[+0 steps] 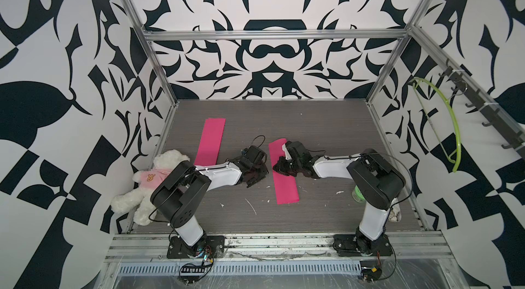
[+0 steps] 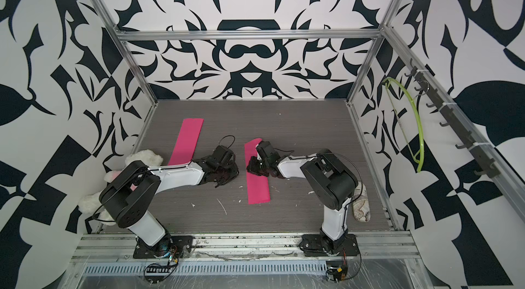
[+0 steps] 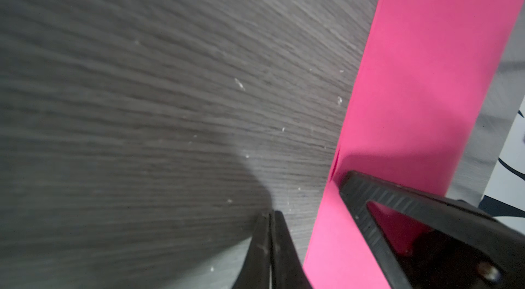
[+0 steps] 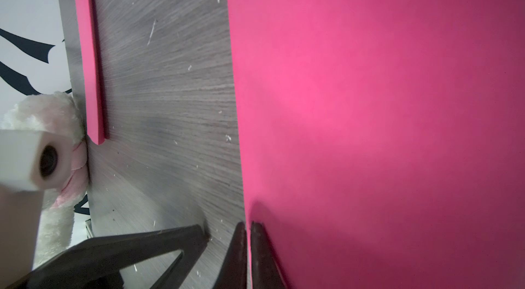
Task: Fold the rectangular paper in half along the long edge
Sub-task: Fold the paper at the center of the board.
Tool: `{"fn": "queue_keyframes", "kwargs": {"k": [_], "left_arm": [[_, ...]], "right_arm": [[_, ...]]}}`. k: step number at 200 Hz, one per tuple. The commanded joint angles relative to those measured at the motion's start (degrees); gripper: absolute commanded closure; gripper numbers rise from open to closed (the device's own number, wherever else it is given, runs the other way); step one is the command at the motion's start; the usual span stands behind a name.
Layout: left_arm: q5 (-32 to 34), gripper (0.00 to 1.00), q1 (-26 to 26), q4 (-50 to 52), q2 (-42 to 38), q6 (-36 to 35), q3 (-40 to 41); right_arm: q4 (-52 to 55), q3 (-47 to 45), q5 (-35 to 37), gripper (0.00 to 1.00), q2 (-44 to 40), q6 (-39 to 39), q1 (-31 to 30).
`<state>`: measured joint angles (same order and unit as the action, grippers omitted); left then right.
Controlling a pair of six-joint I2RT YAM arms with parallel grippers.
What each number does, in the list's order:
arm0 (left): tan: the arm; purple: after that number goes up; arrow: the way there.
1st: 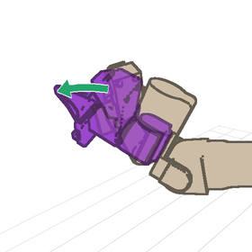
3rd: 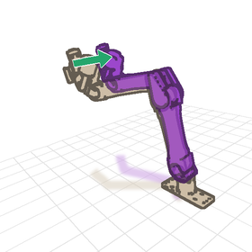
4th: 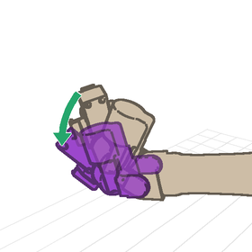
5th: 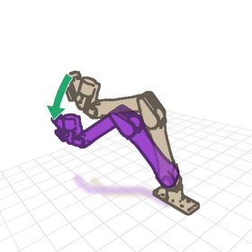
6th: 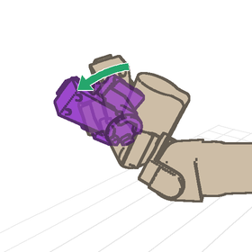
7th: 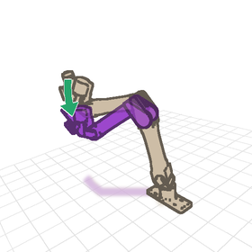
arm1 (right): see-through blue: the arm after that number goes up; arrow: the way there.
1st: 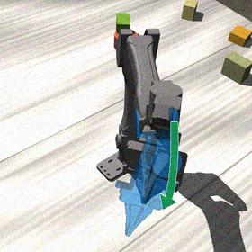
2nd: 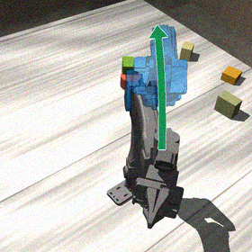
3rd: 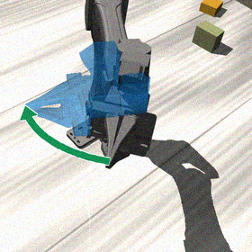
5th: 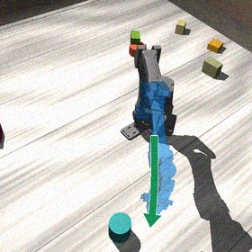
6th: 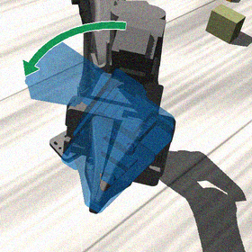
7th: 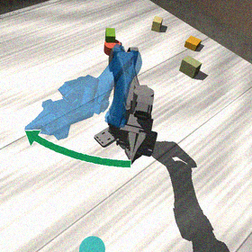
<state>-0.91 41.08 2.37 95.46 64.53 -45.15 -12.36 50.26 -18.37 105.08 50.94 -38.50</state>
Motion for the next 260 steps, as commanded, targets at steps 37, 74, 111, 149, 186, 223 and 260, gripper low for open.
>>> {"fn": "queue_keyframes", "kwargs": {"k": [37,74,111,149,186,223,260], "left_arm": [[-0.17,0.94,-0.30,4.92,3.16,-0.64,0.62],[-0.20,0.94,-0.30,5.10,3.33,-0.64,0.41],[-0.21,0.94,-0.38,5.27,3.24,-0.98,-0.02],[-0.63,0.94,-0.87,5.18,2.26,-1.49,-0.29],[-1.09,0.94,-1.35,5.19,0.16,-2.47,-0.80],[-3.74,0.94,-1.95,3.52,-1.48,-3.78,-2.58],[-7.06,0.94,-2.99,1.94,-0.58,-4.80,-6.58]], "right_arm": [[-2.41,-1.13,-2.32,0.92,-1.45,-0.49,-0.15],[-3.28,-1.57,-3.40,0.92,-1.54,-0.38,0.09],[-4.25,-2.40,-4.60,0.92,-1.63,-0.14,0.79],[-5.05,-2.62,-6.03,0.92,-0.76,-0.05,1.24],[-5.61,-2.71,-6.25,0.92,0.12,0.19,1.48],[-5.44,-2.79,-6.29,0.92,0.70,0.21,1.61],[-5.39,-2.97,-6.24,0.93,1.08,0.30,1.68]]}}
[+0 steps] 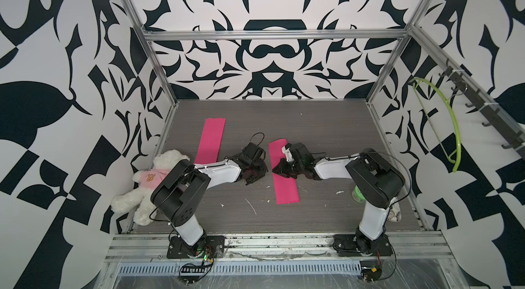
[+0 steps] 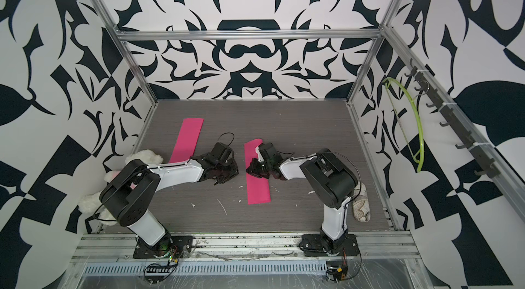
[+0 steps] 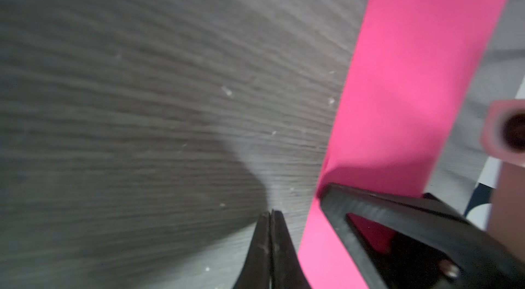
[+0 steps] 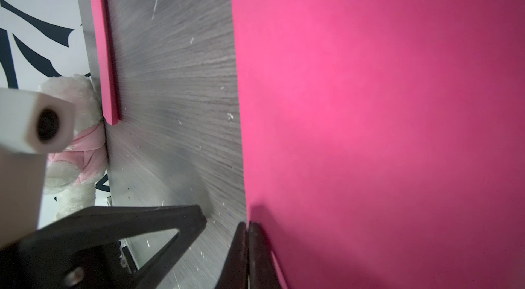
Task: Fold the rectangular paper in half along the long edge
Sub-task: Fold the paper at the center of the board.
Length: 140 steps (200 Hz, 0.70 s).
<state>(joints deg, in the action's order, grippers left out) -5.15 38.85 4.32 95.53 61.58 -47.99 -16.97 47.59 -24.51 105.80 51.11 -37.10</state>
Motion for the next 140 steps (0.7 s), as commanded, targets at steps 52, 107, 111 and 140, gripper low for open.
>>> {"fn": "queue_keyframes", "kwargs": {"k": [52,107,111,140], "left_arm": [[-6.88,0.95,-1.67,-0.51,4.53,-2.52,-9.53],[-9.71,0.95,-1.67,-3.44,11.28,-1.55,-11.93],[-9.90,0.94,-1.65,-3.66,11.81,-1.48,-12.03],[-10.89,0.94,-1.73,-4.32,14.82,-0.79,-12.03]], "right_arm": [[-0.82,-0.22,0.07,0.93,0.55,0.20,0.33],[-1.13,-0.22,-0.05,0.93,0.81,0.39,0.36],[-1.15,-0.22,-0.01,0.93,0.81,0.39,0.36],[-1.13,-0.22,-0.02,0.93,0.64,0.39,0.36]]}}
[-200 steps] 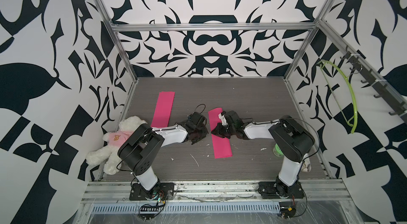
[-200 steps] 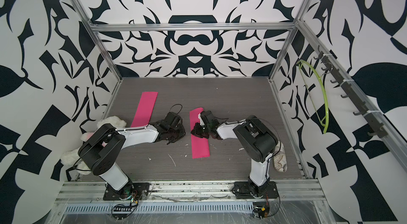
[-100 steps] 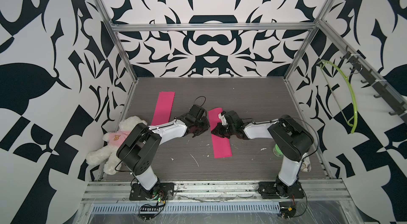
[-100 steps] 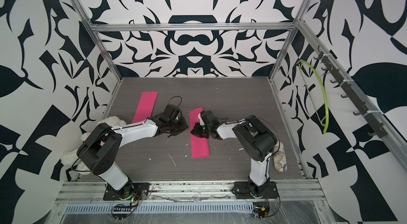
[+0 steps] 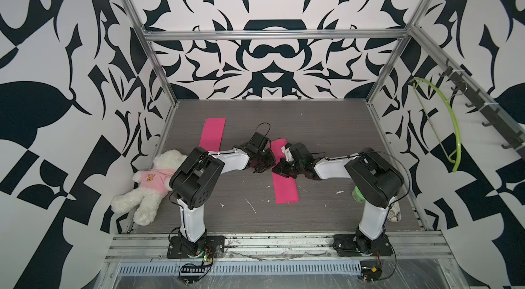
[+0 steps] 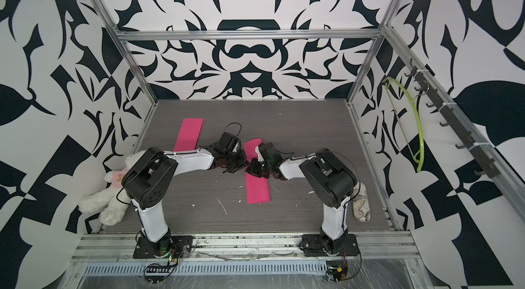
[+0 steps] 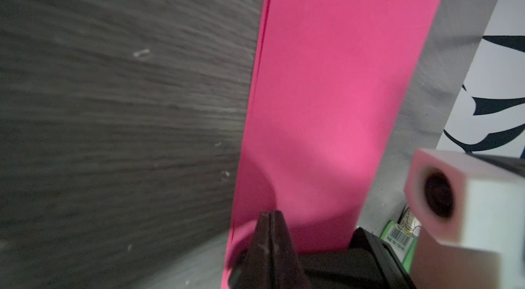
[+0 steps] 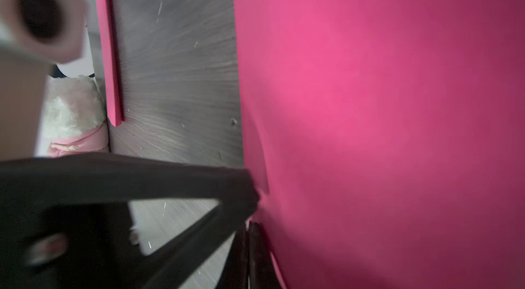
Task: Fold the rectangular paper in half along the long edge
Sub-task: Fold the paper at the center of the board.
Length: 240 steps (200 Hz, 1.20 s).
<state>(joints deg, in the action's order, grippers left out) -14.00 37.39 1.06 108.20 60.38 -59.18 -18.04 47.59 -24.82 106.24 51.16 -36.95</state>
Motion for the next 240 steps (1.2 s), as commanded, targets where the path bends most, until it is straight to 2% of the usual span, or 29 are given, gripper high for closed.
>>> {"fn": "queue_keyframes", "kwargs": {"k": [1,78,134,240], "left_arm": [[-2.06,0.94,-0.28,-1.06,2.16,0.43,-0.85],[1.15,0.98,-0.81,7.75,3.22,-3.70,1.61],[0.76,0.98,-2.62,8.56,4.75,-6.12,2.70],[0.46,0.98,-3.43,8.77,7.12,-6.96,2.66]], "right_arm": [[-0.06,-0.22,0.25,0.93,0.20,0.35,0.21],[1.33,0.13,0.88,0.91,-2.27,-0.46,0.22],[3.18,-1.96,2.23,0.82,-4.96,-0.93,1.56],[5.04,-7.92,3.99,0.81,-9.16,-0.34,7.76]]}}
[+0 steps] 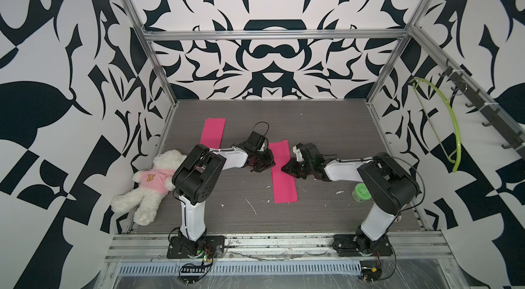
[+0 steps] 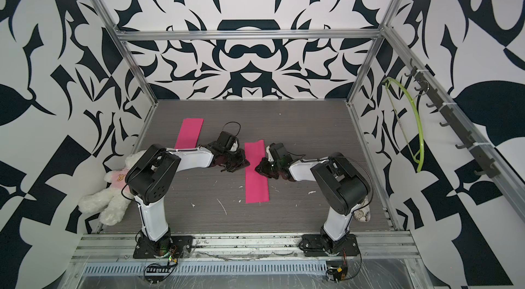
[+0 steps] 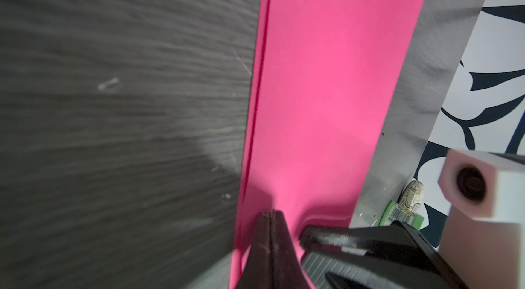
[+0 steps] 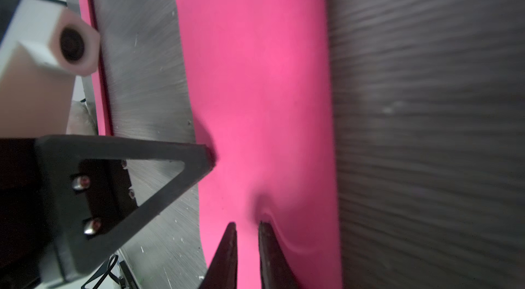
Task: Fold the rectangular paper in half along the long edge
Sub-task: Fold the paper at the center of the board.
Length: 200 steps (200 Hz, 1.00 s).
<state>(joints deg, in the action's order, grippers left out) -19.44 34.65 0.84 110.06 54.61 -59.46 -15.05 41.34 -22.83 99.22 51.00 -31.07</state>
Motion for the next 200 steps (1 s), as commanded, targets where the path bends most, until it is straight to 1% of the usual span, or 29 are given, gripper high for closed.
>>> {"fn": "queue_keyframes", "kwargs": {"k": [1,52,75,88,91,94,105,114,124,139,182,200], "left_arm": [[5.91,0.98,-0.67,9.00,5.26,-1.23,2.95],[5.73,0.98,-0.84,8.94,5.79,-1.12,3.03],[5.39,0.98,-0.89,8.91,5.81,-1.00,2.80],[5.29,0.98,-0.89,8.91,5.72,-1.01,2.77],[5.29,0.98,-0.89,8.91,5.74,-0.94,2.71],[5.23,0.98,-0.90,8.85,5.71,-0.91,2.76],[5.20,0.98,-0.90,8.83,5.58,-0.91,2.73],[5.13,0.98,-0.87,8.75,5.52,-0.80,2.71],[4.96,0.98,-0.85,8.55,5.45,-0.80,2.76],[4.85,0.98,-0.88,8.50,5.68,-0.71,2.51],[4.76,0.98,-0.88,8.35,5.51,-0.54,2.76],[4.68,0.98,-0.84,8.21,5.52,-0.45,2.87]], "right_arm": [[2.13,-1.73,2.04,0.81,-2.21,-0.24,1.97],[5.61,-4.04,2.35,0.81,-6.36,-2.81,6.55],[5.54,-4.47,0.77,0.80,-7.84,-4.10,7.69],[5.44,-4.51,-0.13,0.74,-8.33,-4.49,7.82],[5.20,-4.55,-0.51,0.72,-8.42,-4.51,7.80],[4.92,-4.67,-1.02,0.66,-8.43,-4.59,7.84],[3.49,-4.91,-3.37,0.54,-8.05,-4.31,7.89],[1.61,-5.12,-6.20,0.47,-7.00,-3.89,7.89],[-1.14,-5.66,-8.95,0.43,-5.59,-2.70,7.93],[-6.43,-7.32,-11.67,0.43,-3.45,0.36,7.88],[-21.51,-11.50,-16.08,0.43,1.54,8.26,7.87],[-24.01,-11.72,-16.72,0.44,3.11,9.20,7.91]]}}
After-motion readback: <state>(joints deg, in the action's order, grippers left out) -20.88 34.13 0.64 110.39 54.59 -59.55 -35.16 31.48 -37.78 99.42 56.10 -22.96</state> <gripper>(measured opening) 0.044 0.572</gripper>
